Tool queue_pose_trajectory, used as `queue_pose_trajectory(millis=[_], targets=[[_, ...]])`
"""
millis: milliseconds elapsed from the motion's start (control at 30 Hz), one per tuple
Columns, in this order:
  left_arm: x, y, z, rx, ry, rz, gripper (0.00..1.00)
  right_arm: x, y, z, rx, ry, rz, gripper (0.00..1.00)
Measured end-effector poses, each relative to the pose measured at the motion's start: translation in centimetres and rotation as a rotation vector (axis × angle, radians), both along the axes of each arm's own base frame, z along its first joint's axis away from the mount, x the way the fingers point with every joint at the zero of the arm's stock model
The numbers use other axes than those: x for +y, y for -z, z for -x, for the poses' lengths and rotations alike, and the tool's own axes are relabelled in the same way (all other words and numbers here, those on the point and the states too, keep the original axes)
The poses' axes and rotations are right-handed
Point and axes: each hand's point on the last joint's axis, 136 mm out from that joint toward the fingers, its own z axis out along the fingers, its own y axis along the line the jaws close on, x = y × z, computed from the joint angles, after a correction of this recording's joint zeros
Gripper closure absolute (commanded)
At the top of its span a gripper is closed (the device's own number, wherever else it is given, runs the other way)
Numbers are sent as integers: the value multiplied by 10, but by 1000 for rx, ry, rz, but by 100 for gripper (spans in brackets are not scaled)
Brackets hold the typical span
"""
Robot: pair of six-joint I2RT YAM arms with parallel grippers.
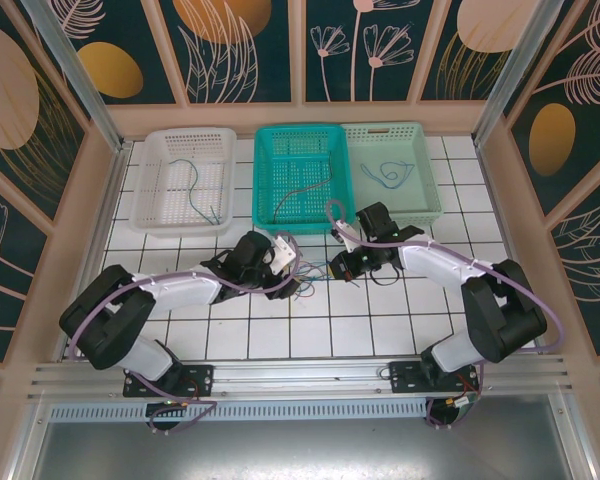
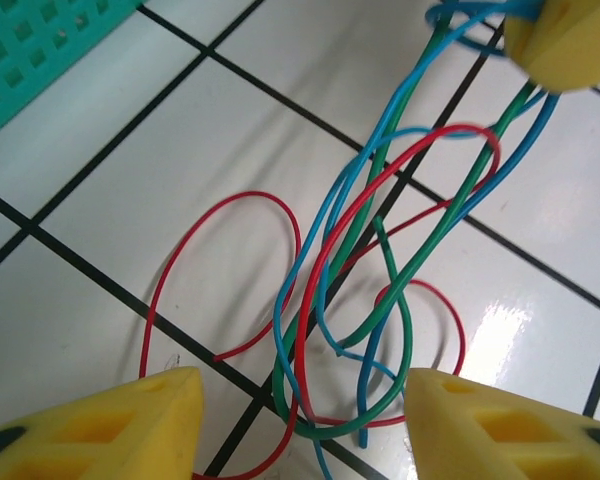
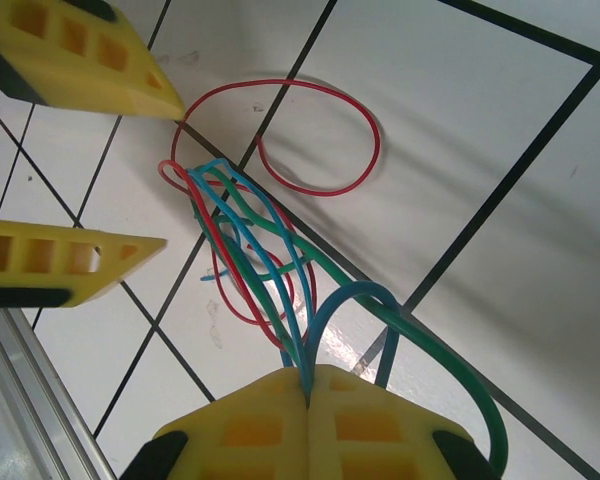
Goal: Untangle the cables
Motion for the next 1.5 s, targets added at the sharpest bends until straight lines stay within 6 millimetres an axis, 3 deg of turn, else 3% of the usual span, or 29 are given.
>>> queue_pose_trajectory(millis=[200, 333, 533, 600, 633, 667, 767, 1067, 1233, 1400, 1500], targets=[[-1, -1, -2, -23, 9, -2, 69, 0, -3, 0, -9, 0, -5, 100], [-1, -9, -5, -49, 5, 9, 71, 0, -3, 0, -7, 1, -3, 100], [-2, -30, -11, -106, -10, 44, 82, -2, -1, -2, -14, 9, 10, 100], [-2, -34, -12, -118, -10, 53, 75, -2, -1, -2, -14, 9, 11, 100], [-2, -35, -12, -124, -7, 55, 64, -2, -1, -2, -14, 9, 11, 100], [-3, -36, -12, -128, -6, 57, 59, -2, -1, -2, -14, 9, 11, 100], [-4, -36, -11, -123, -3, 64, 50, -2, -1, -2, -14, 9, 11, 100], [-6, -19, -7, -78, 17, 46, 50, -3, -1, -3, -14, 13, 11, 100], [-5, -10, -7, -65, 19, 28, 67, -3, -1, -3, -14, 12, 11, 100], [-3, -6, -11, -62, 10, 20, 71, -3, -1, -3, -14, 12, 11, 100], [-2, -7, -13, -68, 7, 21, 84, -3, -1, -3, -14, 13, 11, 100]])
